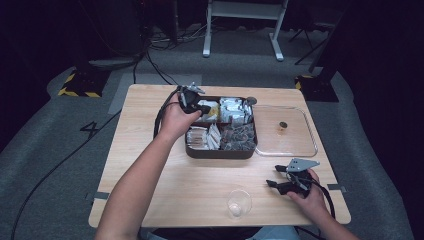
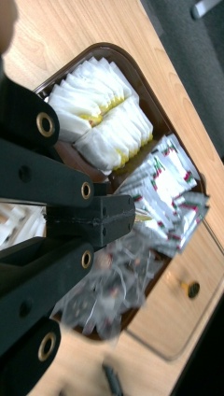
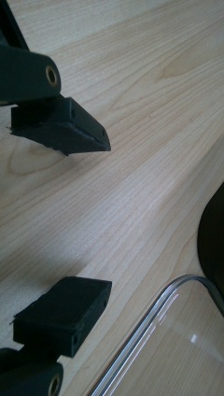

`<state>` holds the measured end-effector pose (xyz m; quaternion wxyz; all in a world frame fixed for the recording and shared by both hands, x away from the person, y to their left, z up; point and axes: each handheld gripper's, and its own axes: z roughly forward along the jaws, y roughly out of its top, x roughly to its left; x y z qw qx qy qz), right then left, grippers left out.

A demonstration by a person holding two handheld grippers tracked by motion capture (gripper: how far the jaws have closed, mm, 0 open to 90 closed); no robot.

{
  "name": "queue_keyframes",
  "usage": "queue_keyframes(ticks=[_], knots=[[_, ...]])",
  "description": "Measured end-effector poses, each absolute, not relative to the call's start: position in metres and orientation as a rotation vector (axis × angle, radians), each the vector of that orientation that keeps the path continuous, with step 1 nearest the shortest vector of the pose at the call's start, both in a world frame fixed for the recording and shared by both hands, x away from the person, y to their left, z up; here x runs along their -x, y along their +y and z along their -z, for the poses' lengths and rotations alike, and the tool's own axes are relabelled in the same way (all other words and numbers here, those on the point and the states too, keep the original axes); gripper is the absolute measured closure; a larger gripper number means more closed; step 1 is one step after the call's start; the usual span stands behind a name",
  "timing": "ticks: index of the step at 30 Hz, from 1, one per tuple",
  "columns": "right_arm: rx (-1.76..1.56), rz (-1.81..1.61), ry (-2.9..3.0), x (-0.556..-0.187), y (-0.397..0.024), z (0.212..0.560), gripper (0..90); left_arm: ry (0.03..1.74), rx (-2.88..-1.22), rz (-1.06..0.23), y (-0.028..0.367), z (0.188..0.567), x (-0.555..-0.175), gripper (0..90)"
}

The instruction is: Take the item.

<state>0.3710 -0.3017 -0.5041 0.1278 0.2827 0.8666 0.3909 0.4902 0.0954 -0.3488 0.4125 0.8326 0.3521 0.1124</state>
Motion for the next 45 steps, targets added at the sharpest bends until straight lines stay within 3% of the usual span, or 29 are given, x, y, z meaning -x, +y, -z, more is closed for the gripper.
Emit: queue_keyframes(ticks=[12, 26, 45], knots=[[-0.822, -1.137, 2.521, -0.371, -0.302, 0.504, 27.6, 0.75, -2.073, -0.264, 0.105, 0.331, -0.421, 90.0], [-0.823, -1.136, 2.519, -0.371, -0.301, 0.504, 27.6, 0.612, -2.072, -0.237, 0.09, 0.343, -0.347, 90.0], [-0.824, -1.134, 2.517, -0.371, -0.301, 0.504, 27.6, 0.477, -2.035, -0.159, 0.062, 0.364, -0.298, 90.0]])
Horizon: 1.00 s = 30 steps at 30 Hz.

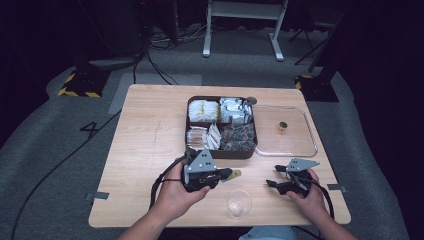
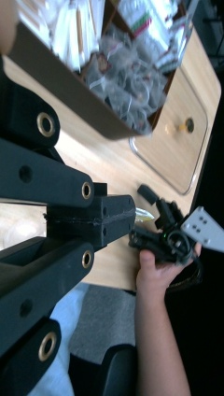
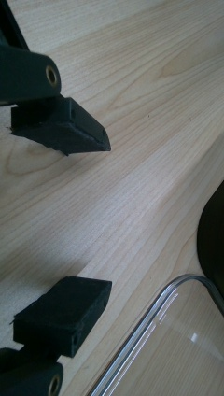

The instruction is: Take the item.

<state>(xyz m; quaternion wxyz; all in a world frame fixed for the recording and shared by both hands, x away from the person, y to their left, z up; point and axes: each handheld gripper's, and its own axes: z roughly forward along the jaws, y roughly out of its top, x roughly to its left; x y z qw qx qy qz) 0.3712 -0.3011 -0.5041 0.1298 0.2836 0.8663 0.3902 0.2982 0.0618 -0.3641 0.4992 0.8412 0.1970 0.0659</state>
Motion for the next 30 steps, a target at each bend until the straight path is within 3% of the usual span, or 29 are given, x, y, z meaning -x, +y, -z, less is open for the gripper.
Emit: queue_keyframes(ticks=[13, 26, 27, 29, 30], knots=[[-0.827, -1.134, 2.515, -0.371, -0.301, 0.504, 27.6, 0.388, -2.048, -0.04, 0.04, 0.39, -0.285, 90.0], [-0.824, -1.134, 2.517, -0.371, -0.301, 0.504, 27.6, 0.36, -2.06, -0.017, 0.026, 0.408, -0.284, 89.9], [-0.823, -1.134, 2.516, -0.371, -0.301, 0.504, 27.6, 0.361, -2.059, 0.001, 0.025, 0.41, -0.284, 88.8], [-0.824, -1.134, 2.517, -0.371, -0.301, 0.504, 27.6, 0.355, -2.063, 0.001, 0.023, 0.413, -0.284, 71.0], [-0.824, -1.134, 2.517, -0.371, -0.301, 0.504, 27.6, 0.356, -2.068, -0.005, 0.023, 0.413, -0.284, 67.3]])
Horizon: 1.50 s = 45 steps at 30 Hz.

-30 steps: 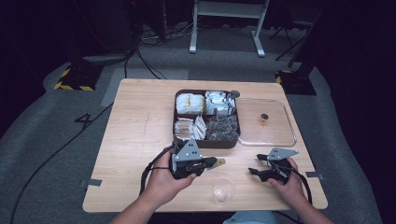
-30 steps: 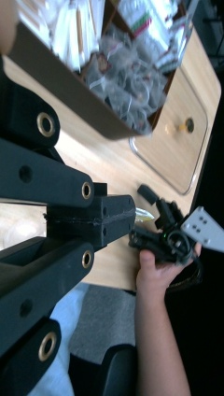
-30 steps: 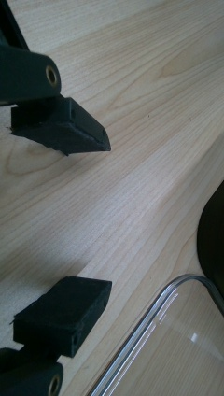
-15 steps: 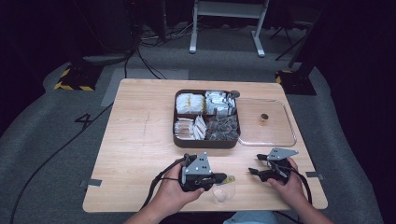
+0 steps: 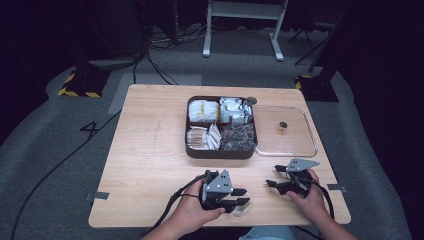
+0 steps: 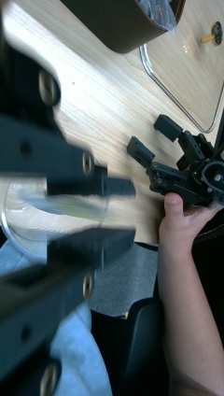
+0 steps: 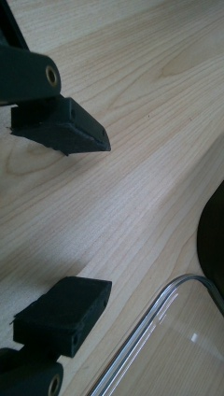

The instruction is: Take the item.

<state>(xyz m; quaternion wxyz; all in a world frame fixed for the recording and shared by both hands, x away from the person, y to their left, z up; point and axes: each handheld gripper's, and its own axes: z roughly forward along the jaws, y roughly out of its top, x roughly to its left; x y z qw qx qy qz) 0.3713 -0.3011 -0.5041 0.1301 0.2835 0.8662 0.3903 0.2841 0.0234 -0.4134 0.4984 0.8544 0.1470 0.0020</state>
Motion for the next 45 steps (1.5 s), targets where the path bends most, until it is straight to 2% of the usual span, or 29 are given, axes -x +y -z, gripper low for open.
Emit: queue_keyframes(ticks=[5, 11, 21, 32, 40, 45], knots=[[-0.825, -1.135, 2.517, -0.371, -0.301, 0.504, 27.7, 0.356, -2.061, -0.026, 0.026, 0.414, -0.286, 56.5], [-0.825, -1.135, 2.517, -0.371, -0.301, 0.504, 27.6, 0.394, -2.042, -0.044, 0.036, 0.412, -0.29, 51.8], [-0.825, -1.135, 2.517, -0.371, -0.301, 0.504, 27.6, 0.482, -2.029, -0.175, 0.062, 0.401, -0.3, 41.2], [-0.825, -1.135, 2.517, -0.371, -0.301, 0.504, 27.6, 0.623, -2.029, -0.289, 0.111, 0.405, -0.319, 34.1], [-0.825, -1.135, 2.518, -0.371, -0.301, 0.504, 27.7, 0.754, -2.033, -0.353, 0.157, 0.416, -0.337, 33.0], [-0.828, -1.139, 2.518, -0.372, -0.301, 0.504, 27.7, 0.785, -2.05, -0.38, 0.173, 0.42, -0.34, 32.5]])
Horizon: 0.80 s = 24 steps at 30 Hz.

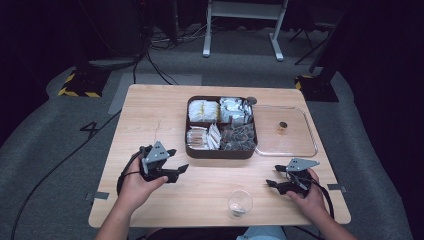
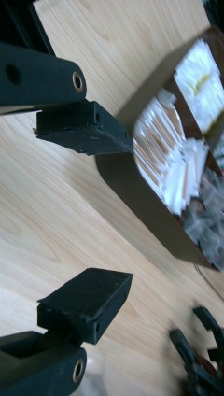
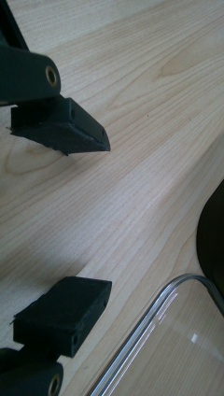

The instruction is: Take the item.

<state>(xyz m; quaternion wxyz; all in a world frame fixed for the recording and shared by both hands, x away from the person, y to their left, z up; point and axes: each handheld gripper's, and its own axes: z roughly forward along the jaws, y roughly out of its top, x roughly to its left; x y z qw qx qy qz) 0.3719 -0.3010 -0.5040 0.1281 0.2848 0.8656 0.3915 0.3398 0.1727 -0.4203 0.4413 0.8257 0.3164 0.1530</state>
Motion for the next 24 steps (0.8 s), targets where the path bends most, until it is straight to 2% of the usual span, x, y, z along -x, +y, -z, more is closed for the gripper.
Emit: queue_keyframes(ticks=[12, 24], knots=[[-0.833, -1.16, 2.528, -0.375, -0.303, 0.504, 27.7, 0.965, -2.07, -0.442, 0.222, 0.44, -0.334, 32.3], [-0.817, -1.142, 2.525, -0.375, -0.302, 0.504, 27.6, 1.096, -2.094, -0.397, 0.243, 0.465, -0.329, 32.2]])
